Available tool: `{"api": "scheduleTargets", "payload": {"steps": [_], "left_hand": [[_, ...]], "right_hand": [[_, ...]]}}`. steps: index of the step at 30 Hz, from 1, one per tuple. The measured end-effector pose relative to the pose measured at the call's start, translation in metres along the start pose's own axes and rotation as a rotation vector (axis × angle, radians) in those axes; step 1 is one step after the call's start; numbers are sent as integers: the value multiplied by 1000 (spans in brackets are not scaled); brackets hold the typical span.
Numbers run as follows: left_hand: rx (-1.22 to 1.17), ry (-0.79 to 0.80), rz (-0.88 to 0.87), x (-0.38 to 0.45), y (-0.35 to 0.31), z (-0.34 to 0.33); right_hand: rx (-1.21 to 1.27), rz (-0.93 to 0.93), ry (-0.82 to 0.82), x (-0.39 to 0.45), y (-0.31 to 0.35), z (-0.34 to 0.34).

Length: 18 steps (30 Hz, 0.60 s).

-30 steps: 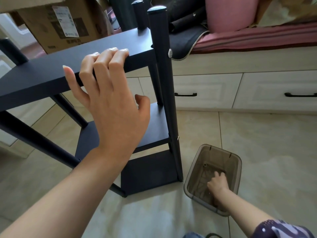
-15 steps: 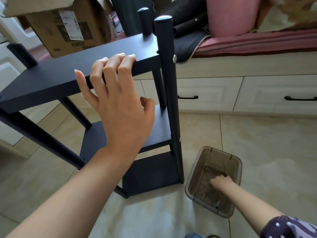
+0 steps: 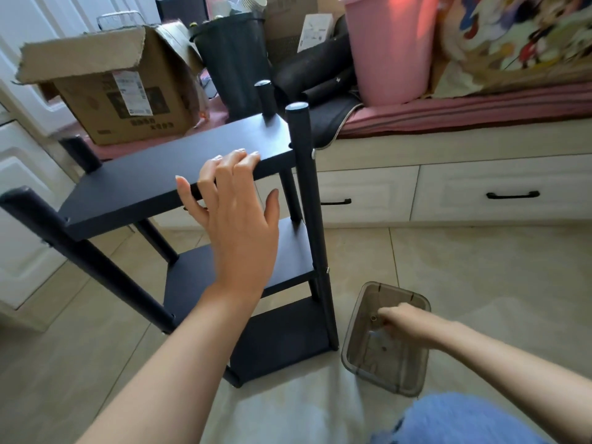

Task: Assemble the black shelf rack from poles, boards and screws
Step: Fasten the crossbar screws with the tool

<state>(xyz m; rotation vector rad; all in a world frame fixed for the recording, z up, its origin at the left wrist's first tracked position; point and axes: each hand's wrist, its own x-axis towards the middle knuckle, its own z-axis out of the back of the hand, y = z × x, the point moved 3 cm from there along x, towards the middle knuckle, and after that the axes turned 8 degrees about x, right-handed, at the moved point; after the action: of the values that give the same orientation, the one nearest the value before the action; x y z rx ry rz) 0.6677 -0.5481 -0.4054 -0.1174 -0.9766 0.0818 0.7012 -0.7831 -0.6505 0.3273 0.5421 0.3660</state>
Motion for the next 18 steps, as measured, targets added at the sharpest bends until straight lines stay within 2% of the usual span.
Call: {"api": "scheduleTargets", "payload": {"steps": [5,8,12,18], "left_hand": [[-56,35,-45,0,7,3],[-50,51,-76,-2,11,7],[-83,71,-98,-5,18,16],[-154,112,-100,-4,36,31]], "right_hand": [[199,173,-271,-35,55,70],[350,208,-410,-51,90,115],[589,122,-549,-66,127,158],[999,32,-594,-72,160,164]]}}
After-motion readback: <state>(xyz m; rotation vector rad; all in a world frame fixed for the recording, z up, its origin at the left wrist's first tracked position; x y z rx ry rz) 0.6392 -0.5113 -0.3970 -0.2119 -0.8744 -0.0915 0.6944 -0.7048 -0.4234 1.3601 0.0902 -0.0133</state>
